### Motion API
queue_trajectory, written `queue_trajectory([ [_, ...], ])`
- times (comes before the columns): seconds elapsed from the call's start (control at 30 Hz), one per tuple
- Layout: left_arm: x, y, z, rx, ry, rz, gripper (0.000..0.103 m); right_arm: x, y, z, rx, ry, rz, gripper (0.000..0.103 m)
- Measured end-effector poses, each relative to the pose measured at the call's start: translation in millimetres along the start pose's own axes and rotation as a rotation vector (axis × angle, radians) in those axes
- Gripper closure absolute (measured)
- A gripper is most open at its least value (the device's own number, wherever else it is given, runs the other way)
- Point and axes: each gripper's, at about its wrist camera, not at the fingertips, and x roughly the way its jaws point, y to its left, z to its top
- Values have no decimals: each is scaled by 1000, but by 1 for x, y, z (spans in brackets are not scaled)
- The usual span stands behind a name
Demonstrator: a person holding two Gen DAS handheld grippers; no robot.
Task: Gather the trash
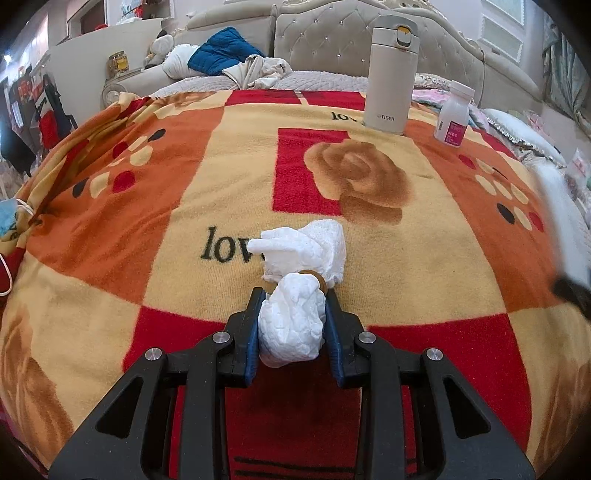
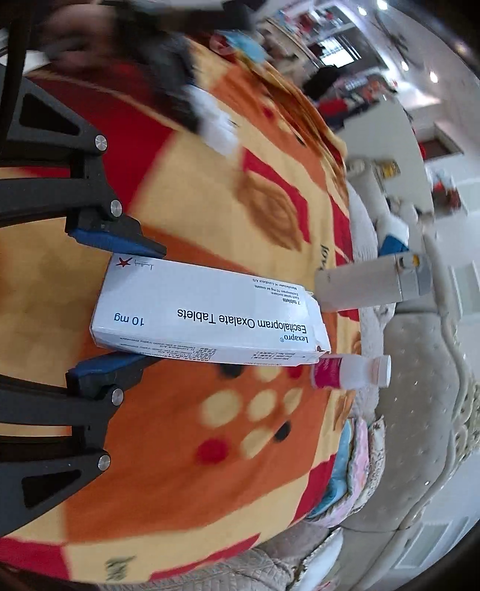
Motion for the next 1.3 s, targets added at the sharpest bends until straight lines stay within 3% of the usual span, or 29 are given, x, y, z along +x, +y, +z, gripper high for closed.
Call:
queue_trajectory([
  [0.17, -6, -12, -3, 60, -16, 12, 76, -46, -22, -60, -77, 17, 14, 57],
  [0.27, -23, -29, -12, 17, -2, -69, 76, -53, -38, -87, -24, -14, 37, 57],
  [0.33, -37, -52, -20, 11, 4, -113, 76, -47, -42, -96, -16, 14, 10, 57],
  [0.43, -48, -96, -31, 68, 5, -151, 76, -50, -41, -98, -47, 5, 8, 53],
  [0.57, -47, -127, -45, 133, 3, -126, 75, -53, -41, -102, -67, -1, 16, 44],
  [0.9, -41, -118, -51, 104, -20, -195, 73, -55, -29, -101, -85, -44, -99, 43],
  [1.0, -42, -118, -51, 102, -22, -203, 71, -50, -25, -99, -93, -39, -111, 51],
  [1.3, -45, -130, -58, 144, -43, -121, 71, -59, -35, -101, -42, -63, -81, 52],
])
